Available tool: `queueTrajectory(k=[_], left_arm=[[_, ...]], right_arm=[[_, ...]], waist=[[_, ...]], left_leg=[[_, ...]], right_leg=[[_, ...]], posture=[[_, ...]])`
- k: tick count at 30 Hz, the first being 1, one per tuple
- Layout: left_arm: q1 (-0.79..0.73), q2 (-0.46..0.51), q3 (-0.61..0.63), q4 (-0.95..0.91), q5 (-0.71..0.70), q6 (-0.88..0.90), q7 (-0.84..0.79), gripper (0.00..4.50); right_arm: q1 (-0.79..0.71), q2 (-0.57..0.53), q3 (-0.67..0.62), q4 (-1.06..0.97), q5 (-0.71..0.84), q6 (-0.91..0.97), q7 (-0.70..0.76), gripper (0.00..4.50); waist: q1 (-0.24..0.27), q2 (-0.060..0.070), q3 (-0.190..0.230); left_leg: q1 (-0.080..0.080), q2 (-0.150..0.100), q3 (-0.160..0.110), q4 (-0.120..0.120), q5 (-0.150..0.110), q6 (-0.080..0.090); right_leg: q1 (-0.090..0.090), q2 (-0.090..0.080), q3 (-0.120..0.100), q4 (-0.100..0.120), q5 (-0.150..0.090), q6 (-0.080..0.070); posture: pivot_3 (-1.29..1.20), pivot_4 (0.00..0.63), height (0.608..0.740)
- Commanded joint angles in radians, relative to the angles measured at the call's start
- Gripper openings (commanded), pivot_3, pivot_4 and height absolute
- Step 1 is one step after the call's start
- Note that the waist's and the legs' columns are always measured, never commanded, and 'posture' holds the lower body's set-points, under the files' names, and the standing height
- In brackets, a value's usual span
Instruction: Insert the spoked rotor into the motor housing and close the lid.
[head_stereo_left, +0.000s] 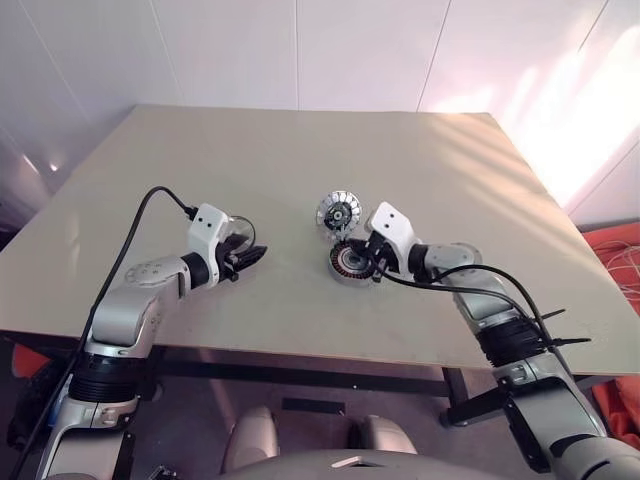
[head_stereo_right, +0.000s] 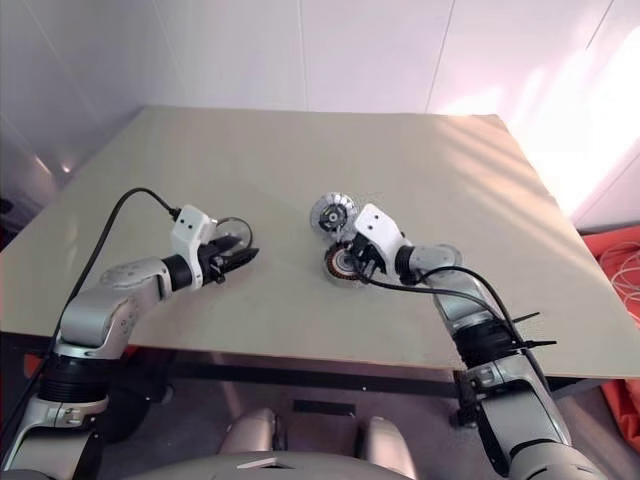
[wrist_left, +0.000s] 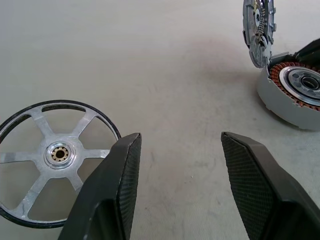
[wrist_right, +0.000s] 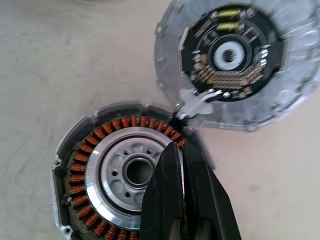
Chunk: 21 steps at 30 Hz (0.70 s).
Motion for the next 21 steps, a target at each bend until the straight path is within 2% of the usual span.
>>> queueTrajectory(k=[1, 13, 21], left_arm=[[-0.015, 0.009, 0.007, -0.027, -0.002, -0.017, -0.003, 2.7], [-0.018, 0.011, 0.007, -0.023, 0.0, -0.017, -0.004, 2.7], [-0.018, 0.013, 0.008, -0.021, 0.001, -0.016, -0.002, 2.7]], right_arm=[[-0.024, -0.014, -0.03, -0.07, 0.024, 0.012, 0.008, 0.13], [0.073, 0.016, 0.037, -0.01, -0.018, 0.014, -0.006, 0.13], [0.029, 0.01, 0.005, -0.02, -0.006, 0.011, -0.012, 0.13]], waist=[[-0.001, 0.0, 0.0], [-0.003, 0.0, 0.0], [-0.003, 0.0, 0.0]], left_leg=[[0.0, 0.0, 0.0, 0.0, 0.0, 0.0], [0.0, 0.0, 0.0, 0.0, 0.0, 0.0], [0.002, 0.0, 0.0, 0.0, 0.0, 0.0]], right_leg=[[0.0, 0.0, 0.0, 0.0, 0.0, 0.0], [0.0, 0.0, 0.0, 0.0, 0.0, 0.0], [0.002, 0.0, 0.0, 0.0, 0.0, 0.0]], posture=[[0.0, 0.0, 0.74], [0.0, 0.0, 0.74], [0.0, 0.0, 0.74]])
